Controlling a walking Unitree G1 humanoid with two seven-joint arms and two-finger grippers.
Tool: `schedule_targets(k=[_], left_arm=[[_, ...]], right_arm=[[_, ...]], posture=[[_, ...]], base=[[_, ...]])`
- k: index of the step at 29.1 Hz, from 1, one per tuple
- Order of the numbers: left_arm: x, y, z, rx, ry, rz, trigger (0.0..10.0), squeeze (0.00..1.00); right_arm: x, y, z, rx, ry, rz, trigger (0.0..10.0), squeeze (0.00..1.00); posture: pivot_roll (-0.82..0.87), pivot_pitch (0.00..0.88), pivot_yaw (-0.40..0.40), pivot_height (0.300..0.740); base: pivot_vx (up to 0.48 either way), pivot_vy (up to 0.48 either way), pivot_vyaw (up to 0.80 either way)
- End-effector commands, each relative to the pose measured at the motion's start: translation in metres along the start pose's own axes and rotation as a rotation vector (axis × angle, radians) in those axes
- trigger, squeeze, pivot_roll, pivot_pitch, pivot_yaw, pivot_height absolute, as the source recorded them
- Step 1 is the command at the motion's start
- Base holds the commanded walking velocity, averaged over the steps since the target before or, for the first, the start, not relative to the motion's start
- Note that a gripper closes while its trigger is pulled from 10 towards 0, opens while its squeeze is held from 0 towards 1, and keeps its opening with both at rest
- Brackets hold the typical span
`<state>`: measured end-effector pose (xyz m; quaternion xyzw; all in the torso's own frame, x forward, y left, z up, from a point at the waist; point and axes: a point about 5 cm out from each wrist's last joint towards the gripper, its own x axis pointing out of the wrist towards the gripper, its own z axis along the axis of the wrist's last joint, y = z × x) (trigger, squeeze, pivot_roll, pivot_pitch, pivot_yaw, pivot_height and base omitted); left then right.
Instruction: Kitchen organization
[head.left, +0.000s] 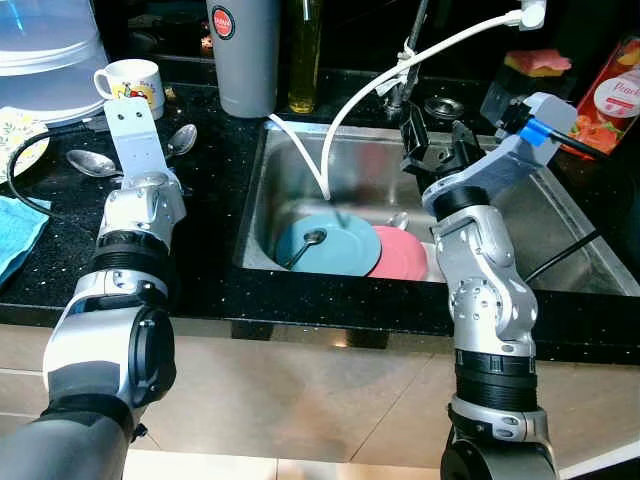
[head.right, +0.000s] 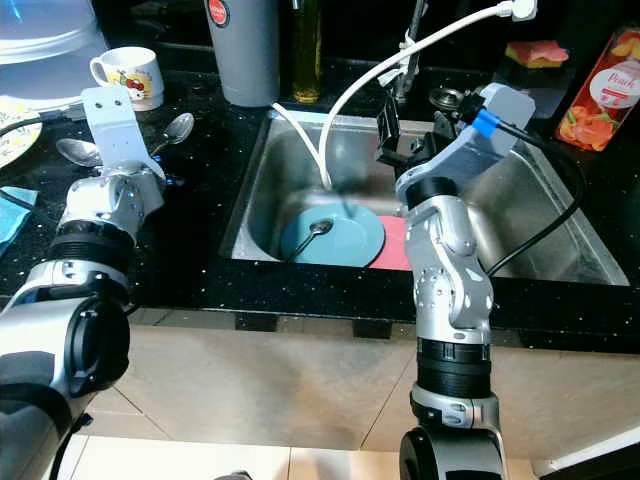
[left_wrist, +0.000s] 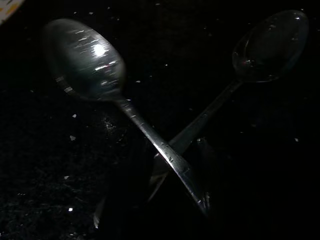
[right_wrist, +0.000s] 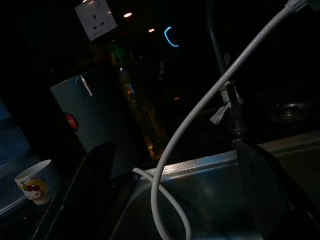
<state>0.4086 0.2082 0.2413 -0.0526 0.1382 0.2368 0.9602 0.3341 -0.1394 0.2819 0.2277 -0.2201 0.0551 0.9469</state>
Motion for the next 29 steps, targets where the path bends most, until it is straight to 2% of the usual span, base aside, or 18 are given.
schedule_targets(k=[1,7,8,9,18,19,20,22,23,24,25,29], left_arm=[[0.005,0.005,-0.029,0.017,0.122,0.011,0.0,0.0],[0.005,0.008,-0.02,0.02,0.073,0.019,0.0,0.0],[0.005,0.007,-0.009,0.043,0.003,0.014,0.0,0.0],[0.004,0.007,-0.005,0.053,-0.023,0.012,0.0,0.0],[-0.003,0.001,0.021,0.128,-0.195,-0.009,0.0,0.0],[-0.004,0.0,0.023,0.141,-0.209,-0.006,3.6,0.0],[-0.005,0.001,0.026,0.156,-0.235,0.017,10.0,0.0],[-0.005,0.001,0.027,0.159,-0.243,0.024,10.0,0.0],[-0.005,0.003,0.027,0.129,-0.219,0.025,10.0,0.66],[-0.005,0.003,0.027,0.129,-0.219,0.025,10.0,0.66],[-0.004,0.003,0.026,0.115,-0.206,0.023,10.0,1.0],[-0.002,0.005,0.023,0.078,-0.166,0.016,10.0,1.0]], right_arm=[[0.0,0.0,0.002,0.003,-0.007,0.0,10.0,0.0],[0.001,0.001,0.002,0.005,-0.006,-0.001,10.0,0.0],[0.001,0.001,0.002,0.005,-0.005,-0.001,10.0,0.0],[0.001,0.001,0.002,0.005,-0.005,-0.001,10.0,0.0],[0.001,0.0,0.001,0.006,-0.002,-0.004,10.0,0.0],[0.001,0.0,0.001,0.007,-0.002,-0.004,10.0,0.0],[0.001,0.0,0.001,0.007,-0.002,-0.005,10.0,0.0],[0.001,0.0,0.001,0.007,-0.002,-0.005,10.0,0.0],[0.001,0.0,0.001,0.007,-0.002,-0.006,10.0,0.0],[0.001,0.0,0.001,0.007,-0.002,-0.006,10.0,0.0],[0.0,0.0,0.001,0.007,-0.002,-0.006,10.0,0.0],[0.001,0.0,0.001,0.007,-0.002,-0.006,10.0,0.0]], posture=[[0.25,0.064,-0.038,0.74],[0.25,0.073,-0.038,0.74],[0.25,0.074,-0.039,0.74],[0.25,0.074,-0.039,0.74],[0.25,0.079,-0.037,0.74],[0.25,0.079,-0.037,0.74],[0.25,0.081,-0.036,0.74],[0.25,0.081,-0.036,0.74],[0.25,0.081,-0.036,0.74],[0.25,0.081,-0.036,0.74],[0.25,0.081,-0.036,0.74],[0.25,0.081,-0.035,0.74]], base=[[0.0,0.0,0.0],[0.0,0.0,0.0],[0.0,0.0,0.0],[0.0,0.0,0.0],[0.0,0.0,0.0],[0.0,0.0,0.0],[0.0,0.0,0.0],[0.0,0.0,0.0],[0.0,0.0,0.0],[0.0,0.0,0.0],[0.0,0.0,0.0],[0.0,0.0,0.0]])
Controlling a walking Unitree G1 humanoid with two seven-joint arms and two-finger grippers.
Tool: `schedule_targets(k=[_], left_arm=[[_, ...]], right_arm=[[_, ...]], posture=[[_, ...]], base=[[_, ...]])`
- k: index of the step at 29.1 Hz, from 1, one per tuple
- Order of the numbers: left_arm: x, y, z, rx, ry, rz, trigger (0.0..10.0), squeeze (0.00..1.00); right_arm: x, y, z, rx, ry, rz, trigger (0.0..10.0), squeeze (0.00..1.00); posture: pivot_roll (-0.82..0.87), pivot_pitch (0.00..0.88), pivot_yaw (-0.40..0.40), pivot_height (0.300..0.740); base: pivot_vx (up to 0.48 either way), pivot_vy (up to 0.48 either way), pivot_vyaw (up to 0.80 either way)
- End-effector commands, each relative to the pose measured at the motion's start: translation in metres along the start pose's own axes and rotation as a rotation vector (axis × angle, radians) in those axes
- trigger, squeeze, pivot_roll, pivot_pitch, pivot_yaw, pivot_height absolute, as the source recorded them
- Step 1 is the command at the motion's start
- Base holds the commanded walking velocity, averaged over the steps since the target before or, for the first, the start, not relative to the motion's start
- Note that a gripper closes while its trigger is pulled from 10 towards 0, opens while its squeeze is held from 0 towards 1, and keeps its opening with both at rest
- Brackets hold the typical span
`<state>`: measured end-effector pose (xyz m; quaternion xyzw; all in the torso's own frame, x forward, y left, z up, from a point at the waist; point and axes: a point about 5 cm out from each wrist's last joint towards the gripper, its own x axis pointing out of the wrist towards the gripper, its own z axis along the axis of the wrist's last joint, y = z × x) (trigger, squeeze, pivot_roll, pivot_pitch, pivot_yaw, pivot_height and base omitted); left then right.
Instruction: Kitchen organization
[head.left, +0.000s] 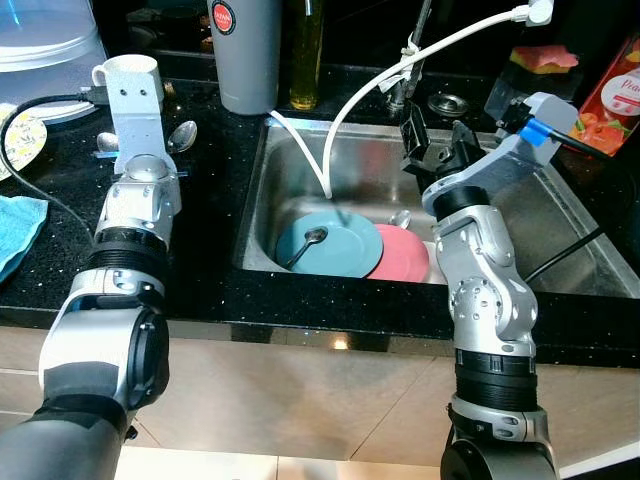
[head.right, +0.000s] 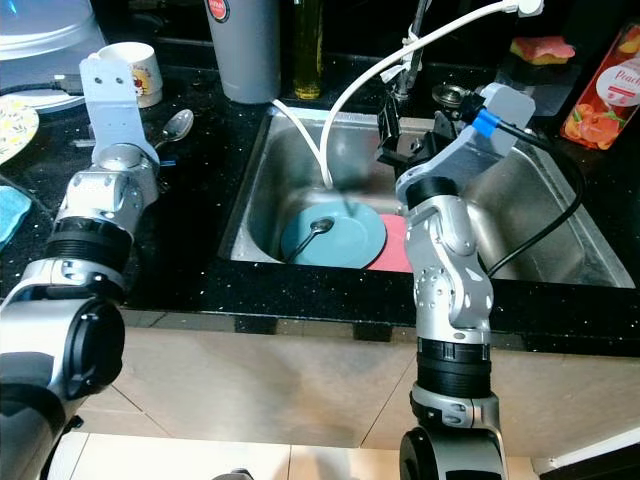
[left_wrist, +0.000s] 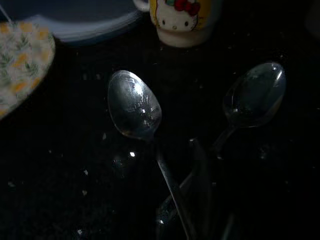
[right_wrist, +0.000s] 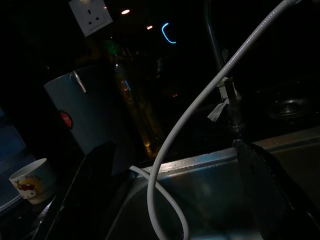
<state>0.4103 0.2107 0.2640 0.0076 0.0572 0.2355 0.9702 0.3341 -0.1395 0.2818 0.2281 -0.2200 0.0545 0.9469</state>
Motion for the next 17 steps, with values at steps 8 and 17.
schedule_targets(k=[8,17], left_arm=[[0.006,0.01,-0.018,-0.134,0.175,0.012,10.0,0.0],[0.007,0.011,-0.025,-0.146,0.228,0.001,3.9,0.0]], right_arm=[[0.0,0.0,0.0,0.008,0.0,-0.007,10.0,0.0],[-0.017,0.013,-0.054,-0.17,0.341,0.198,10.0,0.0]], posture=[[0.25,0.081,-0.032,0.74],[0.25,0.082,-0.033,0.74]], base=[[0.0,0.0,0.0],[0.0,0.0,0.0]])
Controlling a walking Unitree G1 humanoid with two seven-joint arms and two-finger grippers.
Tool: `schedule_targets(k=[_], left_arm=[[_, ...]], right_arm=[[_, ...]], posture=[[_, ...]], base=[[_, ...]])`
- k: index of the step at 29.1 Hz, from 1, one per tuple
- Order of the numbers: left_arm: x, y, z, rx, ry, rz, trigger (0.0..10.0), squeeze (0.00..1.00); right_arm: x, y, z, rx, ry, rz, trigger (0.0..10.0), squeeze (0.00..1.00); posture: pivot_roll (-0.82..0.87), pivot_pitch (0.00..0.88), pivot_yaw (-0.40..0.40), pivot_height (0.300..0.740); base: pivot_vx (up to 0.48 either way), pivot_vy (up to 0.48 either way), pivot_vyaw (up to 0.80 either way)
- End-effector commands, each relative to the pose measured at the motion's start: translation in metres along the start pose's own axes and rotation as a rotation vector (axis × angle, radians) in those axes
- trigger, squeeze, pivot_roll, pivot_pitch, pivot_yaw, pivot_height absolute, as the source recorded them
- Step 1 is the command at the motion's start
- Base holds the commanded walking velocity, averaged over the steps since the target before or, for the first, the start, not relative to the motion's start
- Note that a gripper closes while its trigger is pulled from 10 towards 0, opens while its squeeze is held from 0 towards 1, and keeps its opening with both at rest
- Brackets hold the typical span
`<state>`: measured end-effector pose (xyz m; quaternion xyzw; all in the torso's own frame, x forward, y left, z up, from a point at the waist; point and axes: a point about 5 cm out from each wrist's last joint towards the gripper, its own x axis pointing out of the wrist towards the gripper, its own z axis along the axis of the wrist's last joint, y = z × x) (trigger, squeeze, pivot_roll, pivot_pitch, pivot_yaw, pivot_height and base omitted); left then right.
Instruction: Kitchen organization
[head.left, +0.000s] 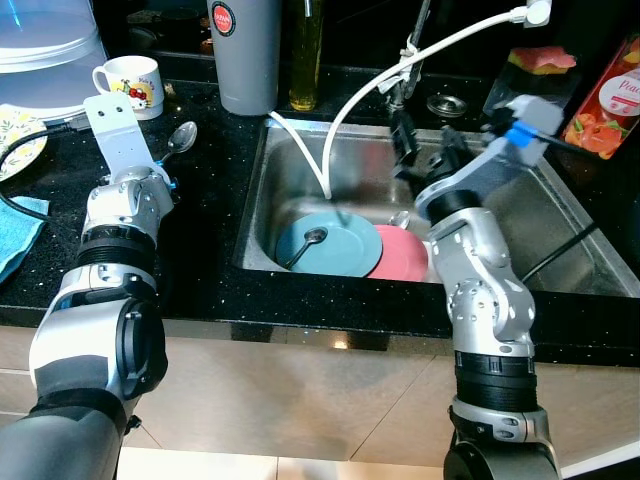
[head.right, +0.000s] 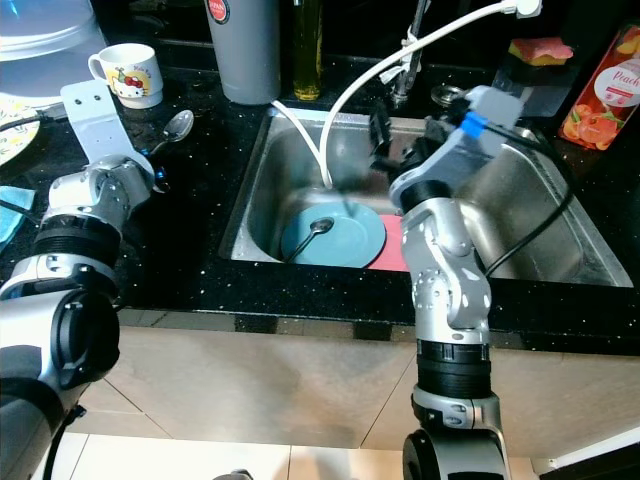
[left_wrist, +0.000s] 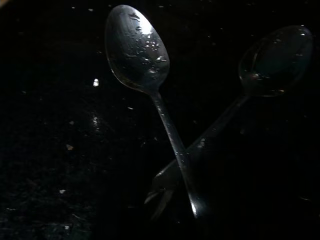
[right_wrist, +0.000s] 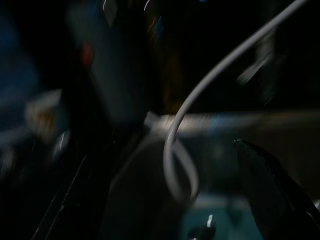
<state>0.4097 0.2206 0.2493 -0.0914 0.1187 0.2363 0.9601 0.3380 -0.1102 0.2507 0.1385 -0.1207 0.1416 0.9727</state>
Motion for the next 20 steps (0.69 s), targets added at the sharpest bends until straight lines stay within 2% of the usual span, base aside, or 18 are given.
schedule_targets(k=[1,2,3,7,9,11,13,15,20], left_arm=[[0.003,0.004,-0.01,0.016,0.06,0.013,3.9,0.0],[0.003,0.004,-0.011,0.015,0.062,0.011,0.0,0.0],[0.003,0.004,-0.011,0.015,0.062,0.011,0.0,0.0],[0.003,0.004,-0.01,0.008,0.054,0.007,0.0,0.0],[0.003,0.004,-0.008,0.008,0.044,0.003,0.0,0.0],[0.002,0.002,0.0,0.034,-0.021,-0.005,0.0,0.0],[0.002,0.002,0.0,0.034,-0.021,-0.005,0.0,0.0],[-0.002,-0.004,0.013,0.071,-0.107,-0.024,0.0,0.0],[-0.007,-0.013,0.021,0.08,-0.164,-0.067,0.0,0.0]], right_arm=[[-0.003,0.003,-0.015,-0.035,0.091,0.043,10.0,0.0],[-0.009,0.017,-0.03,-0.092,0.176,0.165,10.0,0.0],[-0.009,0.017,-0.03,-0.092,0.176,0.165,10.0,0.0],[-0.019,0.034,-0.038,-0.141,0.221,0.335,10.0,0.0],[-0.02,0.035,-0.038,-0.147,0.222,0.346,10.0,0.0],[-0.021,0.037,-0.037,-0.152,0.212,0.368,10.0,0.0],[-0.021,0.037,-0.037,-0.152,0.212,0.368,10.0,0.0],[-0.023,0.04,-0.033,-0.152,0.195,0.404,10.0,0.0],[-0.025,0.045,-0.032,-0.16,0.186,0.446,10.0,0.0]], posture=[[0.25,0.082,-0.033,0.74],[0.25,0.083,-0.035,0.74],[0.25,0.083,-0.035,0.74],[0.25,0.084,-0.039,0.74],[0.25,0.084,-0.039,0.74],[0.25,0.084,-0.04,0.74],[0.25,0.084,-0.04,0.74],[0.24,0.083,-0.041,0.74],[0.25,0.078,-0.041,0.74]], base=[[0.0,0.0,0.0],[0.0,0.0,0.0],[0.0,0.0,0.0],[0.0,0.0,0.0],[0.0,0.0,0.0],[0.0,0.0,0.0],[0.0,0.0,0.0],[0.0,0.0,0.0],[0.0,0.0,0.0]])
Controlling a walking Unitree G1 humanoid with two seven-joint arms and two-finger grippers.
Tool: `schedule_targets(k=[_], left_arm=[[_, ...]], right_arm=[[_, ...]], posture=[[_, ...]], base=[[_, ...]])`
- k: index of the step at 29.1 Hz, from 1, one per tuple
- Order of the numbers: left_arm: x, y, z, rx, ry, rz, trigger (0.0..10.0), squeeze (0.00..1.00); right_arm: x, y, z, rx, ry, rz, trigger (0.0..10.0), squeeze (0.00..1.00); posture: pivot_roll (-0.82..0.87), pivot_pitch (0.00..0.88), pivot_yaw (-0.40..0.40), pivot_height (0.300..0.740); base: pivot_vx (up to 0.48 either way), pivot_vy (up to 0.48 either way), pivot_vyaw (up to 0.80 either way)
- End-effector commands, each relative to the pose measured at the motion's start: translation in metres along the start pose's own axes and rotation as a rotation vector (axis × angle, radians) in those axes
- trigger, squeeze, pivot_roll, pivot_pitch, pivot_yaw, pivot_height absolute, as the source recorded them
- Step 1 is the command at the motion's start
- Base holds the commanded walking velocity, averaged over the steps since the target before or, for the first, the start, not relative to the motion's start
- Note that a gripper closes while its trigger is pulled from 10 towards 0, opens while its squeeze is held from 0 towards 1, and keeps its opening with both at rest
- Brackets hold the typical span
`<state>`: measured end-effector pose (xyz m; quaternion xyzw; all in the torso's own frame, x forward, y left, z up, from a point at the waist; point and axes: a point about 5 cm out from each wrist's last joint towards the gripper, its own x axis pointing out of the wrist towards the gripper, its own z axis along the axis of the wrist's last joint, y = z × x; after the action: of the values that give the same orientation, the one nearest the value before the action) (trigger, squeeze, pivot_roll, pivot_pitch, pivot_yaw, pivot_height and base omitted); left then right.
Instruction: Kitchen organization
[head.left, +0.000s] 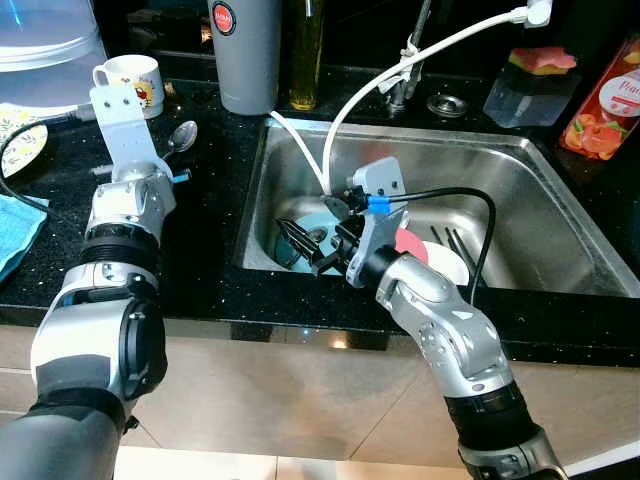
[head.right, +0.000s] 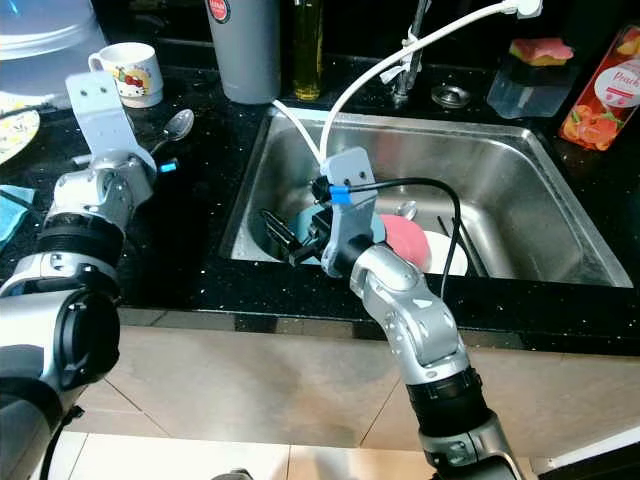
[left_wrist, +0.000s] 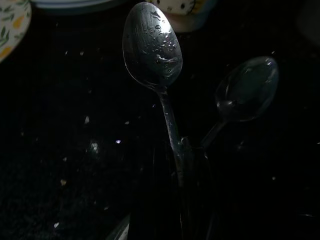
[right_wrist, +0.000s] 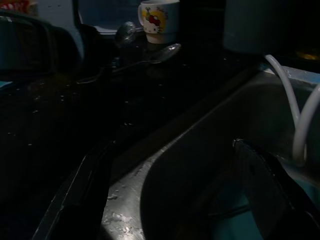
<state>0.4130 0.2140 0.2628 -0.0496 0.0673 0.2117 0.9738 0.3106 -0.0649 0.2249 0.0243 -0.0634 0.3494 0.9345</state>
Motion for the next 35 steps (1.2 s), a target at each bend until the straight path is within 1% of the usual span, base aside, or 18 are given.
schedule_targets(k=[1,6,11,12,13,14,15,16,17,19,20,21,22,23,25,26,29,35], left_arm=[[-0.003,-0.006,0.012,0.018,-0.061,-0.029,0.0,0.0],[-0.006,-0.015,0.015,0.03,-0.09,-0.081,0.0,0.0],[-0.01,-0.033,0.006,0.059,-0.054,-0.212,0.0,0.0],[-0.014,-0.043,0.001,0.08,-0.03,-0.297,0.0,0.0],[-0.018,-0.052,-0.004,0.106,-0.017,-0.364,2.0,0.0],[-0.024,-0.063,-0.008,0.151,-0.018,-0.446,4.6,0.0],[-0.028,-0.07,-0.011,0.181,-0.021,-0.5,5.1,0.0],[-0.032,-0.074,-0.012,0.218,-0.043,-0.532,6.7,0.0],[-0.032,-0.074,-0.012,0.218,-0.043,-0.532,6.7,0.0],[-0.042,-0.087,-0.014,0.279,-0.089,-0.641,7.6,0.0],[-0.048,-0.092,-0.015,0.294,-0.099,-0.699,7.5,0.0],[-0.048,-0.092,-0.015,0.294,-0.099,-0.699,7.5,0.0],[-0.055,-0.099,-0.019,0.296,-0.086,-0.773,5.9,0.0],[-0.055,-0.099,-0.019,0.296,-0.086,-0.773,5.9,0.0],[-0.062,-0.107,-0.026,0.293,-0.042,-0.872,4.2,0.0],[-0.065,-0.11,-0.03,0.288,-0.018,-0.908,3.8,0.0],[-0.07,-0.115,-0.04,0.271,0.047,-0.981,4.0,0.0],[-0.074,-0.118,-0.052,0.284,0.109,-1.032,4.6,0.0]], right_arm=[[-0.003,0.004,0.002,-0.018,-0.012,0.024,10.0,0.0],[-0.003,0.006,0.004,-0.018,-0.026,0.042,10.0,0.0],[-0.004,0.007,0.007,-0.009,-0.043,0.056,10.0,0.0],[-0.004,0.007,0.008,-0.009,-0.046,0.055,10.0,0.0],[-0.004,0.006,0.009,-0.012,-0.049,0.047,10.0,0.0],[-0.004,0.002,0.01,-0.015,-0.053,0.014,10.0,0.0],[-0.004,-0.001,0.01,-0.016,-0.056,-0.01,10.0,0.0],[-0.004,-0.005,0.011,-0.015,-0.061,-0.036,10.0,0.0],[-0.004,-0.005,0.011,-0.015,-0.061,-0.036,10.0,0.0],[-0.004,-0.019,0.014,-0.015,-0.068,-0.139,10.0,0.0],[-0.004,-0.027,0.014,-0.015,-0.07,-0.2,10.0,0.0],[-0.004,-0.027,0.014,-0.015,-0.07,-0.2,10.0,0.0],[-0.006,-0.04,0.014,-0.015,-0.065,-0.301,10.0,0.0],[-0.006,-0.04,0.014,-0.015,-0.065,-0.301,10.0,0.0],[-0.011,-0.06,0.012,-0.027,-0.046,-0.453,10.0,0.0],[-0.014,-0.069,0.011,-0.022,-0.035,-0.522,10.0,0.0],[-0.021,-0.082,0.008,-0.019,-0.008,-0.625,10.0,0.0],[-0.024,-0.086,0.003,-0.023,0.016,-0.674,10.0,0.0]], posture=[[0.25,0.077,-0.039,0.74],[0.25,0.072,-0.039,0.74],[0.25,0.067,-0.04,0.74],[0.25,0.066,-0.039,0.74],[0.25,0.062,-0.038,0.74],[0.25,0.061,-0.036,0.74],[0.25,0.061,-0.036,0.74],[0.25,0.06,-0.036,0.74],[0.25,0.06,-0.036,0.74],[0.25,0.06,-0.036,0.74],[0.25,0.058,-0.036,0.74],[0.25,0.058,-0.036,0.74],[0.25,0.058,-0.037,0.74],[0.25,0.058,-0.037,0.74],[0.25,0.058,-0.037,0.74],[0.24,0.061,-0.037,0.74],[0.24,0.065,-0.035,0.74],[0.24,0.07,-0.032,0.74]], base=[[0.0,0.0,0.0],[0.0,0.0,0.0],[0.0,0.0,0.0],[0.0,0.0,0.0],[0.0,0.0,0.0],[0.0,0.0,0.0],[0.0,0.0,0.0],[0.0,0.0,0.0],[0.0,0.0,0.0],[0.0,0.0,0.0],[0.0,0.0,0.0],[0.0,0.0,0.0],[0.0,0.0,0.0],[0.0,0.0,0.0],[0.0,0.0,0.0],[0.0,0.0,0.0],[0.0,0.0,0.0],[0.0,0.0,0.0]])
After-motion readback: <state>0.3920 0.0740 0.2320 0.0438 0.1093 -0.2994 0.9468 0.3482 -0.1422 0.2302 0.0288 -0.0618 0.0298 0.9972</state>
